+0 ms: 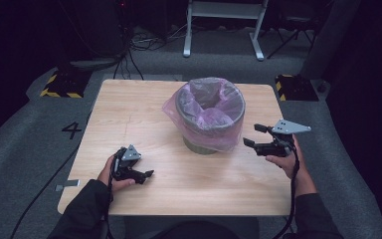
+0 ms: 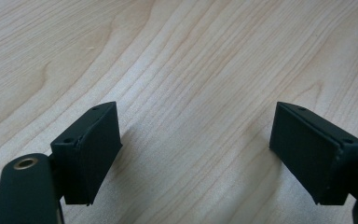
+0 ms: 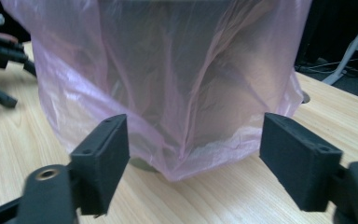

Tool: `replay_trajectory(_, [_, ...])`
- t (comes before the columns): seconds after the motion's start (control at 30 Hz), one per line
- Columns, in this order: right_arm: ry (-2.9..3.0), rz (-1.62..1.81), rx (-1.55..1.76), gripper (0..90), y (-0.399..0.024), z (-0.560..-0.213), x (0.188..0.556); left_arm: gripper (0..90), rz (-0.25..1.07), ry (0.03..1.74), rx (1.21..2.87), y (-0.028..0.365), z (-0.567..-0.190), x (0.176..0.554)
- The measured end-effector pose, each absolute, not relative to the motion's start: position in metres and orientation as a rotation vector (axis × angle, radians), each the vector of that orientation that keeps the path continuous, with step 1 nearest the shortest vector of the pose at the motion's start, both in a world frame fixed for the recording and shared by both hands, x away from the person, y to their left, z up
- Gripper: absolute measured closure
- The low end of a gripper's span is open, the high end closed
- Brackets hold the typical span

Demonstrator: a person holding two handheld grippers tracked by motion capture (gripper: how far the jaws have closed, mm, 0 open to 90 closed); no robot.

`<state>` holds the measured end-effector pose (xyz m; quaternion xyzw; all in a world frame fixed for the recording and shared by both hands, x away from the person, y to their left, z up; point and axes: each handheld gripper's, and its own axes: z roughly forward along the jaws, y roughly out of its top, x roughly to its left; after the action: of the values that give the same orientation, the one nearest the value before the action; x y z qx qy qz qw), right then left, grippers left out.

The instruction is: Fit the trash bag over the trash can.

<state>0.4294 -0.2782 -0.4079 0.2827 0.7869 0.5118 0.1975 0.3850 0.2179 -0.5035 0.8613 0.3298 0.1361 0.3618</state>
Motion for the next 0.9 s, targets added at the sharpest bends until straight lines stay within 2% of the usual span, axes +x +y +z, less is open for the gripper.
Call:
replay_trajectory(0.27, [2.138,1.443,0.826,17.1,-0.28,-0.401,0.429,15.6,0.35,0.852,2.218,0.218,-0.504,0.385])
replay_trajectory(0.9, [2.016,1.406,0.841,15.4,-0.28,-0.379,0.426,15.1,0.354,0.854,2.218,0.217,-0.504,0.386])
